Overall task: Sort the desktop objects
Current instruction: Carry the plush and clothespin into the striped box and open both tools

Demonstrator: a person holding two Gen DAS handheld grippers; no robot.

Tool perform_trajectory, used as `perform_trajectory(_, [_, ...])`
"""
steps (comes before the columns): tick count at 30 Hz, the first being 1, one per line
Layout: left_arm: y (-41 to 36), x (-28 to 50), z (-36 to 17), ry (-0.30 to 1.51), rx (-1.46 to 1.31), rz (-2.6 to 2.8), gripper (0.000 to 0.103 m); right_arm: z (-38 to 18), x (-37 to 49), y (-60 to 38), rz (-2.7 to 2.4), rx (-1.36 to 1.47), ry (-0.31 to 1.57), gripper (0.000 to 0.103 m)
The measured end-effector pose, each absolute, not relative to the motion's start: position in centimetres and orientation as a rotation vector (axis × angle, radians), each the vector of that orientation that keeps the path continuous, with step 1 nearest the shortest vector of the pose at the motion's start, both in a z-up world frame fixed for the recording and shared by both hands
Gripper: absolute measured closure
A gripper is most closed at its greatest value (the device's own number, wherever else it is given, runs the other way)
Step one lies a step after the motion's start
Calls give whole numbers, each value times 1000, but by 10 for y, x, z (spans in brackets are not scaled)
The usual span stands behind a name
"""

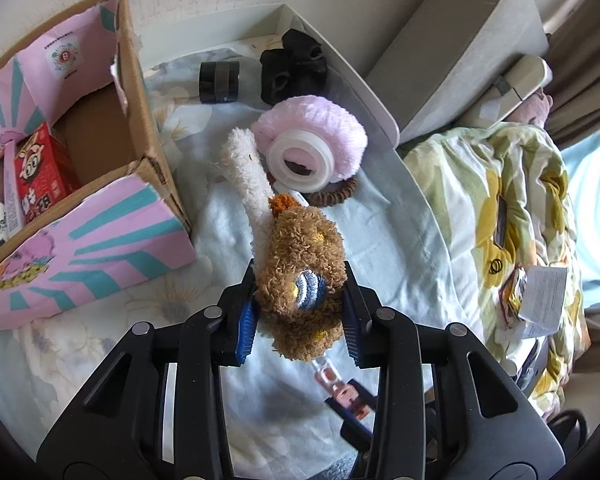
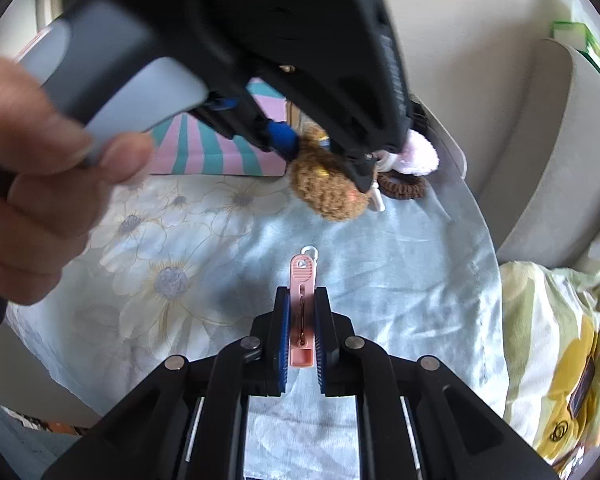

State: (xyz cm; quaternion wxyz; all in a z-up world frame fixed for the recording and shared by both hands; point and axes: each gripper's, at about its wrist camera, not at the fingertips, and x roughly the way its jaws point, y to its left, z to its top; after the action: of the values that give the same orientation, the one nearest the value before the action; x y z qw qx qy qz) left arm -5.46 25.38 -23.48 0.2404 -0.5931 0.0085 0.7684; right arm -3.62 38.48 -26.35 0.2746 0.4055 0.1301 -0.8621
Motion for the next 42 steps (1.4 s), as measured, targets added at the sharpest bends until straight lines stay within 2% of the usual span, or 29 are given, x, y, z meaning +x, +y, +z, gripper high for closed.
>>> perform_trajectory(9, [243,-39,-201,12,-1547,2099,71,-236,-6,394,-2386,1097,376,93])
perform_trajectory(13, [224,-31,-170,-18,-1496,2130,71,-219,-16,400,-2394,1106,311,93])
perform_trajectory(19, [168,-25,-119,-62,-1419,2234,70,-184,-40,381,-2363,1088,194,93])
perform_trajectory(27, [67,-46,-76,-159,-1362,2437,70,-116,-88,341,-2282,968,258,93])
perform_trajectory(32, [23,-68,-81,-134,-1401,2528,70,-107,-124,288,-2182,957,305,93])
perform_trajectory(37, [5,-87,-110,-77,-1471,2539,70,-129,-155,224,-2050,1025,311,93])
perform_trajectory(42, [-7,-98,-140,-118,-1531,2494,70,-158,-166,174,-1968,1078,379,93])
